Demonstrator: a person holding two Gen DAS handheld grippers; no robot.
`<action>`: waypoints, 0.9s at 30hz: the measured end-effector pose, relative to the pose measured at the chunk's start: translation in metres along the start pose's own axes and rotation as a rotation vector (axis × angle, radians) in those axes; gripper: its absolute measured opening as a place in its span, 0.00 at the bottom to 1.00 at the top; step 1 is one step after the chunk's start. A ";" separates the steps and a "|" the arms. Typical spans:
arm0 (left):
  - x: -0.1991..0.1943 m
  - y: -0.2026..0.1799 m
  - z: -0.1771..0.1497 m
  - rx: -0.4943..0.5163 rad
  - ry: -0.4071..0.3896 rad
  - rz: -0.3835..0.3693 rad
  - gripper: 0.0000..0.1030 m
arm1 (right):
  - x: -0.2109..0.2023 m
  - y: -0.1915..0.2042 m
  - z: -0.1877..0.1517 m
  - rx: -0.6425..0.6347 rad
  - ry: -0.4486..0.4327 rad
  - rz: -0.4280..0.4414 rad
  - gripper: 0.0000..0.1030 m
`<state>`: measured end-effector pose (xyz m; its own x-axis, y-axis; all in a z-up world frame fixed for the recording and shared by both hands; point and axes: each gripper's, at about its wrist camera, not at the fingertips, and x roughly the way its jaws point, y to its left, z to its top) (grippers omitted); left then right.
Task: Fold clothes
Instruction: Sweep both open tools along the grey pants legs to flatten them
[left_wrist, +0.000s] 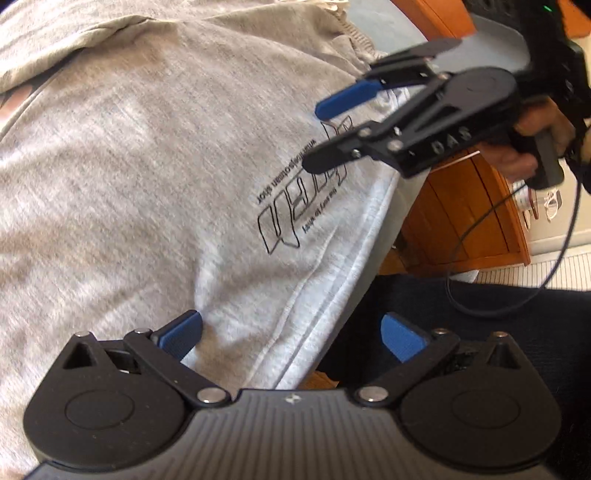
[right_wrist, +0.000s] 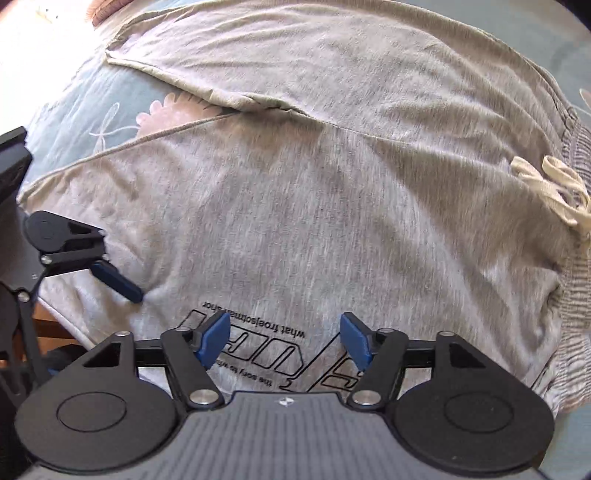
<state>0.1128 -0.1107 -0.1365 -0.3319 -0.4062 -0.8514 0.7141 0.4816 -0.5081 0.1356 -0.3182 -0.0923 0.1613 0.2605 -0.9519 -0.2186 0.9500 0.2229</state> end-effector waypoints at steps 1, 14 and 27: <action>-0.001 -0.001 -0.004 0.001 0.002 0.010 0.99 | 0.004 0.001 -0.001 -0.016 0.008 -0.013 0.77; -0.034 0.011 -0.069 0.142 -0.099 0.387 0.99 | 0.031 0.033 -0.001 -0.150 0.089 -0.186 1.00; -0.055 0.014 -0.110 0.060 -0.132 0.434 0.99 | 0.000 0.030 0.057 -0.084 0.038 -0.162 1.00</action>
<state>0.0737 0.0041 -0.1110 0.0842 -0.2741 -0.9580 0.8056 0.5845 -0.0964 0.1840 -0.2799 -0.0735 0.1647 0.0975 -0.9815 -0.2730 0.9607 0.0496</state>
